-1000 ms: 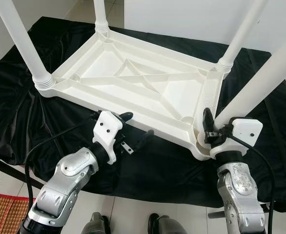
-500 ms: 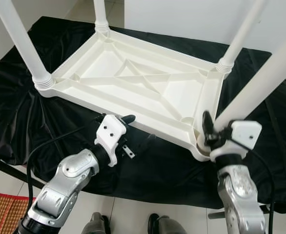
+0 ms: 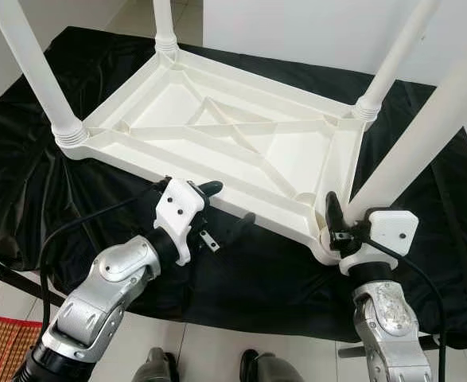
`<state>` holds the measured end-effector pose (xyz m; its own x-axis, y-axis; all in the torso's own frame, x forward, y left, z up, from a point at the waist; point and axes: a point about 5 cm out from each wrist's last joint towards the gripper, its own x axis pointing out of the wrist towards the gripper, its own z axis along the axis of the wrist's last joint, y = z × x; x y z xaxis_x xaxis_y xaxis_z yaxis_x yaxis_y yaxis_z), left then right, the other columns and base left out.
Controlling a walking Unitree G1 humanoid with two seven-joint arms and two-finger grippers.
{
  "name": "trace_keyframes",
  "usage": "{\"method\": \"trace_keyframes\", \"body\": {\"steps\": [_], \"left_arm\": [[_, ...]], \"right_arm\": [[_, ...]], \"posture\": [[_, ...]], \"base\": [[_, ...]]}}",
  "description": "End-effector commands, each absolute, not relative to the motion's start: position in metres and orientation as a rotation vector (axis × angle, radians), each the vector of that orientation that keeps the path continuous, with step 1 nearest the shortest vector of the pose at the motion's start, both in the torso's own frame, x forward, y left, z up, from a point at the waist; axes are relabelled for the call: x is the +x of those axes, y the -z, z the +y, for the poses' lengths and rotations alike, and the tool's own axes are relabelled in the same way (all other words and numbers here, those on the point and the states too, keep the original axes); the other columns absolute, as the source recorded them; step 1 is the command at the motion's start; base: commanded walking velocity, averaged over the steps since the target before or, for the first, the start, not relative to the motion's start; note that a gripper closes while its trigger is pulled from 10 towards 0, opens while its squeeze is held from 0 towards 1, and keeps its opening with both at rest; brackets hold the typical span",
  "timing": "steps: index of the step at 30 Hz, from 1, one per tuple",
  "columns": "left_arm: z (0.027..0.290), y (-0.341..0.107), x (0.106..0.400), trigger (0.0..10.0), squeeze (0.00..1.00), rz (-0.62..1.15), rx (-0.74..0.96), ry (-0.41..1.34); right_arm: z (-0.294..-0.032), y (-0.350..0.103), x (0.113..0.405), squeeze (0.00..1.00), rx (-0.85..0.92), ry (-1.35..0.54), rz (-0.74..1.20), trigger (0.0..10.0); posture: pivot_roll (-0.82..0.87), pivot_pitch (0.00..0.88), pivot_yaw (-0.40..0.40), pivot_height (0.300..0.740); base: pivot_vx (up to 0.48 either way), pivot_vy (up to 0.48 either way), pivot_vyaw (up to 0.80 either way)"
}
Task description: Building children table
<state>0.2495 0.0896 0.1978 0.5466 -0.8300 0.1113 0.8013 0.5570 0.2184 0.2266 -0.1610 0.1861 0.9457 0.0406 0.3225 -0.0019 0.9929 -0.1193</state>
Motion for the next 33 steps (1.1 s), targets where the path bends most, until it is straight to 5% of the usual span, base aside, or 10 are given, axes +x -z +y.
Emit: {"method": "trace_keyframes", "body": {"steps": [1, 9, 14, 33], "left_arm": [[0.083, -0.194, 0.241, 10.0, 0.0, -0.198, 0.174, 1.169], [0.084, -0.197, 0.242, 10.0, 0.0, -0.199, 0.167, 1.17], [0.085, -0.198, 0.242, 10.0, 0.0, -0.198, 0.169, 1.168], [0.086, -0.201, 0.244, 10.0, 0.0, -0.201, 0.155, 1.166]], "right_arm": [[-0.16, -0.172, 0.225, 0.0, -0.123, -0.042, -0.261, 10.0], [-0.161, -0.165, 0.224, 0.0, -0.088, -0.062, -0.235, 10.0], [-0.177, -0.161, 0.226, 0.0, 0.115, 0.027, -0.192, 10.0], [-0.178, -0.157, 0.215, 0.0, 0.099, 0.021, -0.232, 10.0]], "posture": [[0.02, 0.192, -0.04, 0.74], [0.02, 0.194, -0.036, 0.74], [0.02, 0.195, -0.034, 0.74], [0.02, 0.19, -0.031, 0.74]], "base": [[0.0, 0.0, 0.0], [0.0, 0.0, 0.0], [0.0, 0.0, 0.0], [0.0, 0.0, 0.0]]}}
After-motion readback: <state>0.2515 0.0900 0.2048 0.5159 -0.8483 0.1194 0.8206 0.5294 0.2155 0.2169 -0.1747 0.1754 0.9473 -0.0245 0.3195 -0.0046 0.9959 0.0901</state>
